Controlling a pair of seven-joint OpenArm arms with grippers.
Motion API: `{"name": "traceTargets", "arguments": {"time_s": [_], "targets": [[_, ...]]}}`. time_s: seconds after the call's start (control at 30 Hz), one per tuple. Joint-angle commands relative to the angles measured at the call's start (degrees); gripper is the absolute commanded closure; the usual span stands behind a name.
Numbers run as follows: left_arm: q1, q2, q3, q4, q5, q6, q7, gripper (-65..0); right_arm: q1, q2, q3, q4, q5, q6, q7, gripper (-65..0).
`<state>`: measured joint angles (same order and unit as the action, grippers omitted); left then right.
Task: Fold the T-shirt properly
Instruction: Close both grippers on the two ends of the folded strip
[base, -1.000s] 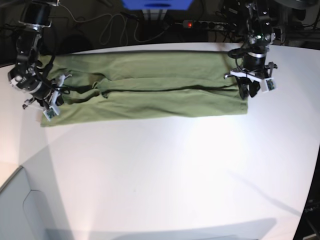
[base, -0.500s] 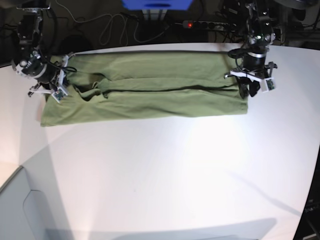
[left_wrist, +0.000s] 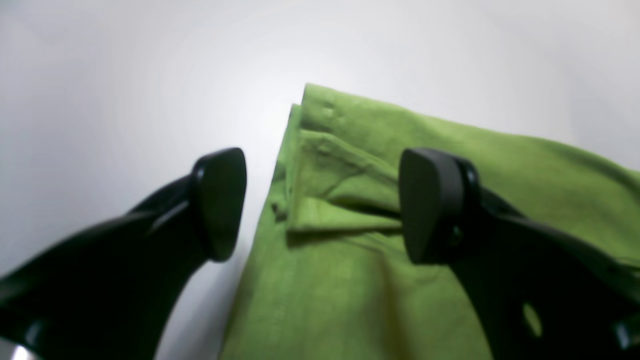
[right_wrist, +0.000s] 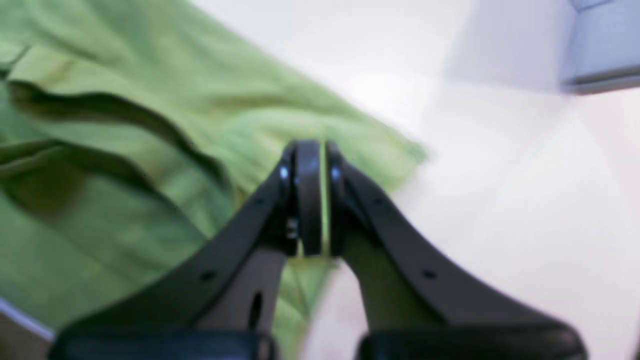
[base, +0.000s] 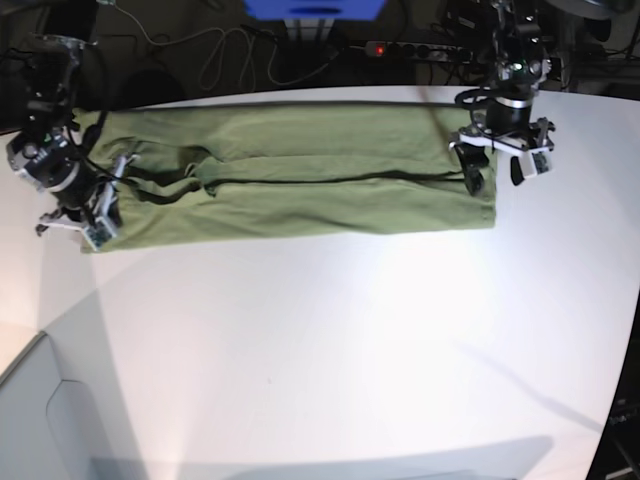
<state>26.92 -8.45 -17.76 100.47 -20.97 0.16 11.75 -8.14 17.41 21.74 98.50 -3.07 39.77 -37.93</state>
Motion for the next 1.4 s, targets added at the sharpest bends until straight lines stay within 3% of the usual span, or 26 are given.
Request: {"name": "traceTargets", "arguments": {"time_s": [0.0, 0.33, 0.77, 1.37], "targets": [[-0.1, -0.4, -0.2, 0.2, -0.3, -0.1, -1.4, -46.0, 1.1, 0.7, 0.5, -0.6, 0.0, 0.2, 0.5, -0.1], [-0.4, -0.5, -0.2, -4.2, -0.3, -0.1, -1.5, -46.0, -1.0, -0.2, -3.3, -8.4, 0.0, 0.2, 1.3, -0.1], [-2.2, -0.4, -0.1, -6.2, -0.3, -0.2, -1.5, -46.0, -2.5, -0.2, -3.3, -14.3, 0.0, 0.2, 7.6, -0.1], [-2.5, -0.3, -0.1, -9.0, -0.3, -0.2, -1.5, -46.0, -2.0, -0.1, -3.0, -14.7, 0.0, 0.2, 7.8, -0.1]]}}
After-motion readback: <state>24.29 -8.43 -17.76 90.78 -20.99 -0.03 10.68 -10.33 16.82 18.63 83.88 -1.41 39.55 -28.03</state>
